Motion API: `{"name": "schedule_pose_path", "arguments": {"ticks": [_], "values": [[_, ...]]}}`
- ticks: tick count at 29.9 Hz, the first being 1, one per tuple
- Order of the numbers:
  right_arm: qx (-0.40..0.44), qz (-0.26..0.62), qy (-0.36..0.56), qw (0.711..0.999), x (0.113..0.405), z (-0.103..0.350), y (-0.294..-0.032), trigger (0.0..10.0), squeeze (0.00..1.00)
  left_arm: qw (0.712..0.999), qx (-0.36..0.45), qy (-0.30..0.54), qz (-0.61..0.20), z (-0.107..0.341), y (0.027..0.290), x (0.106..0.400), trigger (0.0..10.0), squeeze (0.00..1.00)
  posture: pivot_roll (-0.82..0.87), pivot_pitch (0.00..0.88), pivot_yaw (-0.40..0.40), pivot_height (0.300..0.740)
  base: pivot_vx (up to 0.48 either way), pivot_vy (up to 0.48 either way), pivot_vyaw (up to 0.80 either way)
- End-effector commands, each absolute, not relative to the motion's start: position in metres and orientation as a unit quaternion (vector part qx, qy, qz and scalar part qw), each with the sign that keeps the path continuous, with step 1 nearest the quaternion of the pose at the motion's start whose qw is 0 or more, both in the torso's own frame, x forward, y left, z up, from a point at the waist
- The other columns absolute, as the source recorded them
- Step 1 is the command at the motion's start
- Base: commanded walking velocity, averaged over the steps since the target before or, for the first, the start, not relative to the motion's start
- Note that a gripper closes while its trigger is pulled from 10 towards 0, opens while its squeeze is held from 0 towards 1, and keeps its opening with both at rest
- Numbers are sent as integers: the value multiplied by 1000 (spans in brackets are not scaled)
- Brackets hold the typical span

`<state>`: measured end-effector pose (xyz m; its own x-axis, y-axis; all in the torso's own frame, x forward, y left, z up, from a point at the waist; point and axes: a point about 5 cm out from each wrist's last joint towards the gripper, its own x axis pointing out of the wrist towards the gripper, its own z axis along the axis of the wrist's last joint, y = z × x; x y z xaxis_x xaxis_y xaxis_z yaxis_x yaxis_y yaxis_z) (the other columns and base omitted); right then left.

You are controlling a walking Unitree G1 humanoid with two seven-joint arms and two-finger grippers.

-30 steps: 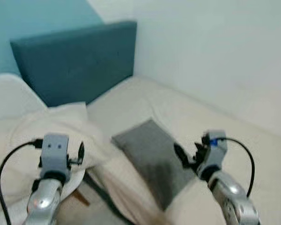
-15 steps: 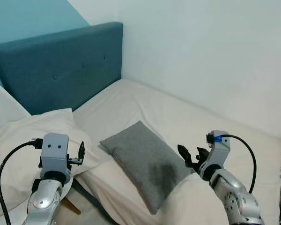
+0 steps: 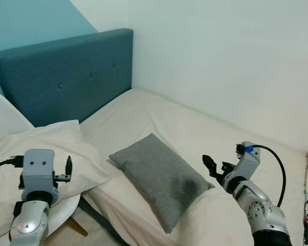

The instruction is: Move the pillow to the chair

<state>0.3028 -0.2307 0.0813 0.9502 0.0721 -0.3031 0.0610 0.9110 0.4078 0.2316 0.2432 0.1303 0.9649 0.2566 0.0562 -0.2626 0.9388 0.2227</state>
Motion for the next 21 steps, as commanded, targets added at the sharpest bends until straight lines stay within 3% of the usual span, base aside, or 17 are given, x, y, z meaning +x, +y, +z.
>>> {"name": "schedule_pose_path", "arguments": {"ticks": [1, 21], "values": [[233, -15, 151, 961, 304, 81, -239, 10000, 0, 984, 118, -10, 136, 130, 249, 231, 10000, 0, -25, 0, -105, 660, 0, 0, 0], [356, -68, 150, 920, 292, 58, -257, 10000, 0, 985, 116, -25, 122, 143, 247, 231, 10000, 0, -28, 27, -81, 580, 0, 0, 0]]}}
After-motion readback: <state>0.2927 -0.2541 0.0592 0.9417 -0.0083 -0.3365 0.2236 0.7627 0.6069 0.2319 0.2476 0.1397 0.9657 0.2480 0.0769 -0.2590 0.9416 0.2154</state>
